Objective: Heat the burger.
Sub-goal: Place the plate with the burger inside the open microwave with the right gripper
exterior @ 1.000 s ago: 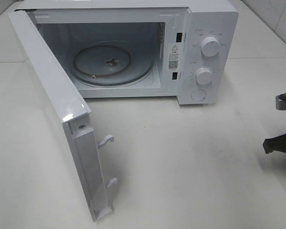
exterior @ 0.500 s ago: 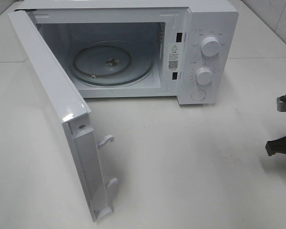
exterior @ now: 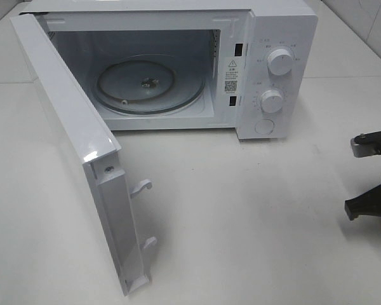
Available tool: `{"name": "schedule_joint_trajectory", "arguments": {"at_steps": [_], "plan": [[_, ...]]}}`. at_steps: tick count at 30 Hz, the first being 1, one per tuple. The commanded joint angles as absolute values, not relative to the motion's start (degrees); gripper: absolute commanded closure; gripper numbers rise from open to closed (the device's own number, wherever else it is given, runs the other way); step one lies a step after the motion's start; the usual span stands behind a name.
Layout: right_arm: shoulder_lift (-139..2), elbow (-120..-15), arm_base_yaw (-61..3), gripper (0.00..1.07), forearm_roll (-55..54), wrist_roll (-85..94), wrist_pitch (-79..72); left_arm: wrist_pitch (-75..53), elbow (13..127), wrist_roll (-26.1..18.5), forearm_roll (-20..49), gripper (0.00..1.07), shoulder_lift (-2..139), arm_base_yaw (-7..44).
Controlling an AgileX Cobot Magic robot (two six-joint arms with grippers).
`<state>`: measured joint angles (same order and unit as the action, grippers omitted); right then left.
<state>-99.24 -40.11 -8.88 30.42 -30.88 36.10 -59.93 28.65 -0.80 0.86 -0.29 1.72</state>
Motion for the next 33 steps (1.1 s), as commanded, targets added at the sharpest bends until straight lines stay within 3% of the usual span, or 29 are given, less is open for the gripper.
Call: {"name": "schedule_joint_trajectory", "arguments": {"at_steps": [1, 22, 33], "plan": [[-99.2, -40.3, -10.3, 1.07, 33.4, -32.8, 38.9, -59.4, 28.4, -0.9, 1.1, 0.08, -1.5, 1.5], [-89.4, -40.3, -12.3, 1.07, 37.5, -35.2, 45.4, -59.4, 28.4, -0.9, 1.1, 0.08, -1.5, 1.5], [-85.6, -40.3, -18.7, 1.07, 38.6, -35.3, 49.5, -59.4, 28.4, -0.9, 1.1, 0.08, -1.5, 1.5]]}}
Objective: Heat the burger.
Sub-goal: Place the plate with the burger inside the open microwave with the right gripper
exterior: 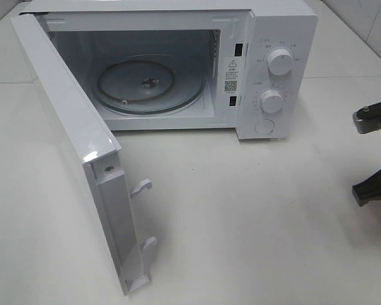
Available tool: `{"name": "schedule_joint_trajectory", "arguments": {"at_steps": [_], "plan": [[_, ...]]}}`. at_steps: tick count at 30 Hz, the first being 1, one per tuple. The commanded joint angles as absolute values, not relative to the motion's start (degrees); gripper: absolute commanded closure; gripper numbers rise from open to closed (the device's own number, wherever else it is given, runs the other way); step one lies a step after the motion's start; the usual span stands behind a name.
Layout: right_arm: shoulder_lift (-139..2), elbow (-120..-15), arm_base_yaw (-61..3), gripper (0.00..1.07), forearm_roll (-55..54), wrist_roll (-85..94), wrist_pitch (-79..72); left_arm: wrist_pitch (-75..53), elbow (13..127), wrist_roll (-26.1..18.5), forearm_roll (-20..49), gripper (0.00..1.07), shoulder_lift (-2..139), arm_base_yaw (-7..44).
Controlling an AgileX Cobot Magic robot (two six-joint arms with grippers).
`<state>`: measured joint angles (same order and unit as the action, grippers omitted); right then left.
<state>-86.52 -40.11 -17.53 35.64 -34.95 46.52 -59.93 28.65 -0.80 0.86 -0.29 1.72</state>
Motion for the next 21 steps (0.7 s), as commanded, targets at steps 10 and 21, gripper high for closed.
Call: {"name": "schedule_joint_trajectory", "arguments": {"at_steps": [10, 21], "plan": [[-85.5, -40.3, -25.0, 1.07, 38.6, -34.9, 53.1, -59.4, 28.4, -0.9, 1.1, 0.08, -1.5, 1.5], [-85.3, -39.4, -33.7, 1.07, 38.6, -34.9, 55.4, -59.4, 28.4, -0.9, 1.1, 0.08, -1.5, 1.5]]}}
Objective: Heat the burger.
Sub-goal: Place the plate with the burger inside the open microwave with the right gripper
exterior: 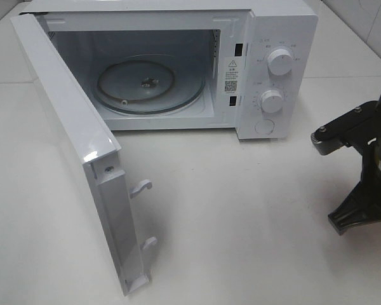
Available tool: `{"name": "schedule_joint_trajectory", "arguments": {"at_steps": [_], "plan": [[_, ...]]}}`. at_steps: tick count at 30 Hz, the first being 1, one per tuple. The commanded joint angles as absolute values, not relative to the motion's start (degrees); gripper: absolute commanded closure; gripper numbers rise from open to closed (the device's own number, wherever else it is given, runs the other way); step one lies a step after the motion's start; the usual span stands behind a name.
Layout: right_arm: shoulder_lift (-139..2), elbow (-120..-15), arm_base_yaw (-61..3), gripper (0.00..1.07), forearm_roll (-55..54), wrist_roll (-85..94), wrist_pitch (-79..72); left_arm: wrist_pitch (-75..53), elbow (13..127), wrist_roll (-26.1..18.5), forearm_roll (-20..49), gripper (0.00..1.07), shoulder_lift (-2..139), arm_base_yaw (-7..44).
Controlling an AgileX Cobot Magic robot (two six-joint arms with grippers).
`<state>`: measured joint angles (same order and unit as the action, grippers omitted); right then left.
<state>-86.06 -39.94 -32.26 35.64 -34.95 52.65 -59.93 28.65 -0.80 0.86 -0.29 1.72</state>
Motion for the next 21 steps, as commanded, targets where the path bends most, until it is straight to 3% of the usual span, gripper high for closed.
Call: {"name": "schedule_joint_trajectory", "arguments": {"at_steps": [1, 21], "plan": [[-85.3, -39.4, -33.7, 1.07, 38.6, -34.9, 55.4, -59.4, 28.4, -0.9, 1.1, 0.08, -1.5, 1.5], [-77.7, -32.9, -45.8, 1.07, 37.4, -35.4, 57.1, -59.4, 28.4, -0.9, 1.1, 0.08, -1.5, 1.5]]}}
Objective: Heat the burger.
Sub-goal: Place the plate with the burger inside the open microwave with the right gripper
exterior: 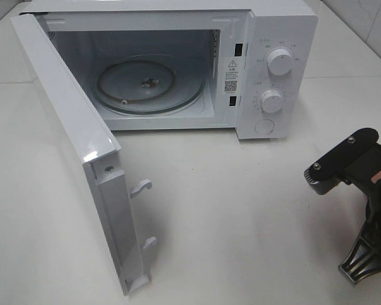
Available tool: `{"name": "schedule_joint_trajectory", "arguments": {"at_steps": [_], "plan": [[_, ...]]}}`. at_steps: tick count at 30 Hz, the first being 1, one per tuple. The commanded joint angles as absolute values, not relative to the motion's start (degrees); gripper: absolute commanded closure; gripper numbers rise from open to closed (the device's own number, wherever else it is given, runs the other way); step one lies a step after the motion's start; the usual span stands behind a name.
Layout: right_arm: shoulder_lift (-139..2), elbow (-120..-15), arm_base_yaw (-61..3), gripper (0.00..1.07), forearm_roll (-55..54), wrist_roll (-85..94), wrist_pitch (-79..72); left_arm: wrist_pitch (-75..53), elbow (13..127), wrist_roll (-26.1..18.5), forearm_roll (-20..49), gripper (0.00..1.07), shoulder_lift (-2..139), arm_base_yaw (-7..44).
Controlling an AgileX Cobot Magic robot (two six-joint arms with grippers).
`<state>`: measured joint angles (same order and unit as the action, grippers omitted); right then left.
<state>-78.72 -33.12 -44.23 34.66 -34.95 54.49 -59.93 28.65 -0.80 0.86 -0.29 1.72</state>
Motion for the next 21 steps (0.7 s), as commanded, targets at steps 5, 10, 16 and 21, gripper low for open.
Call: {"name": "schedule_joint_trajectory", "arguments": {"at_steps": [5, 10, 16, 21], "plan": [[-77.3, -32.9, -48.2, 1.07, 37.4, -35.4, 57.4, -59.4, 28.4, -0.9, 1.1, 0.08, -1.5, 1.5], [-77.3, -32.9, -51.0, 1.07, 38.0, -34.7, 57.3, -59.4, 28.4, -0.9, 1.1, 0.08, -1.5, 1.5], [-77.3, -32.9, -52.3, 1.07, 39.5, -33.9, 56.5, -59.4, 28.4, -0.9, 1.1, 0.08, -1.5, 1.5], [-77.3, -33.0, -52.3, 1.07, 40.6, -31.9, 54.7, -59.4, 28.4, -0.9, 1.1, 0.08, -1.5, 1.5]]}}
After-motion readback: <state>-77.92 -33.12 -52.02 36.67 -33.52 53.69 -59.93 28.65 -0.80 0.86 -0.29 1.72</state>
